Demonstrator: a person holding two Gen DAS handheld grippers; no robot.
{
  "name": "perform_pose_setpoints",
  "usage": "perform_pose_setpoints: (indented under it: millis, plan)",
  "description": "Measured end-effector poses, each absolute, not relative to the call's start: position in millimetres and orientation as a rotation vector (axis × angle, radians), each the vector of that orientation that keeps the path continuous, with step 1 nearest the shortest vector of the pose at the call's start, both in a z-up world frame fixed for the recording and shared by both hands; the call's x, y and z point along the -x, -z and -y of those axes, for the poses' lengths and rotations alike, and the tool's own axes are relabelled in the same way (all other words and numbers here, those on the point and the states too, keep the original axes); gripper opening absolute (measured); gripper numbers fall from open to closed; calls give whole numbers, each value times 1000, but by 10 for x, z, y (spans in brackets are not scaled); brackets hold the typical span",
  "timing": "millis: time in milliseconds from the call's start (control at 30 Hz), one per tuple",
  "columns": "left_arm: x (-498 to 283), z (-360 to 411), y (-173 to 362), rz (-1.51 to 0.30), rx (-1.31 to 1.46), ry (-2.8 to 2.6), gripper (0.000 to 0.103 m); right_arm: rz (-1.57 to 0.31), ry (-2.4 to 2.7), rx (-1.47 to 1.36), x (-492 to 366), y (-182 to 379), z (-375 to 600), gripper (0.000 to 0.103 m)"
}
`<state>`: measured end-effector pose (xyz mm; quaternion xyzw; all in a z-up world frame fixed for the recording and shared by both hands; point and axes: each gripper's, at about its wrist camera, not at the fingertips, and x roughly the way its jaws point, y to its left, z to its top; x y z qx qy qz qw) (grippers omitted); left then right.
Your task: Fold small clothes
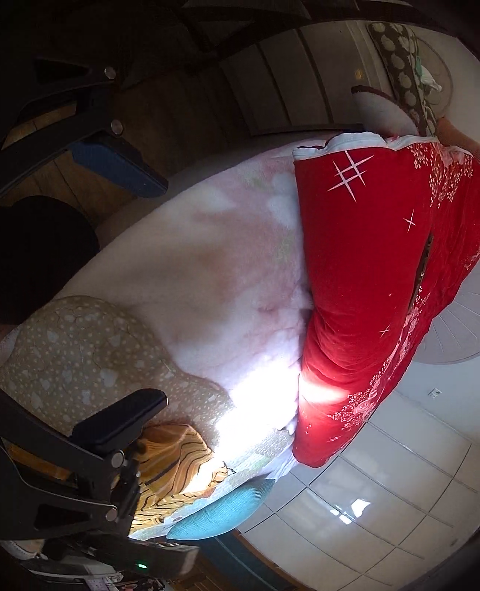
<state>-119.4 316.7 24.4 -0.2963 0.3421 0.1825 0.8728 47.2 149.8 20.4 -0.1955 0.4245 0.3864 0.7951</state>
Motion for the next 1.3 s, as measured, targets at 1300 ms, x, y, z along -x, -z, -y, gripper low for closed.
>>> perform_pose_setpoints:
  millis: [1300]
  plan:
    - [54, -1354, -418, -869, 305, -18, 103, -926, 81, -641, -1352, -498, 4255, 49]
